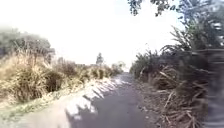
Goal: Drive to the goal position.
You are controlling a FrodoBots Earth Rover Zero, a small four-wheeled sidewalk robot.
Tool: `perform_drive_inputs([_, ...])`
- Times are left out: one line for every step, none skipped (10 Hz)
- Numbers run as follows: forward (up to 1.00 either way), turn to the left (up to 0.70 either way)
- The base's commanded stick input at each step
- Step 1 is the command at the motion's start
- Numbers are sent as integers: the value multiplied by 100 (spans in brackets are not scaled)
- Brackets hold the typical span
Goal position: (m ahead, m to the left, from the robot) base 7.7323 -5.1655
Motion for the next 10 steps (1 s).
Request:
perform_drive_inputs([70, 0])
perform_drive_inputs([70, 0])
perform_drive_inputs([70, 0])
perform_drive_inputs([70, -11])
perform_drive_inputs([70, -33])
perform_drive_inputs([70, -35])
perform_drive_inputs([70, -35])
perform_drive_inputs([70, -35])
perform_drive_inputs([70, -35])
perform_drive_inputs([70, -35])
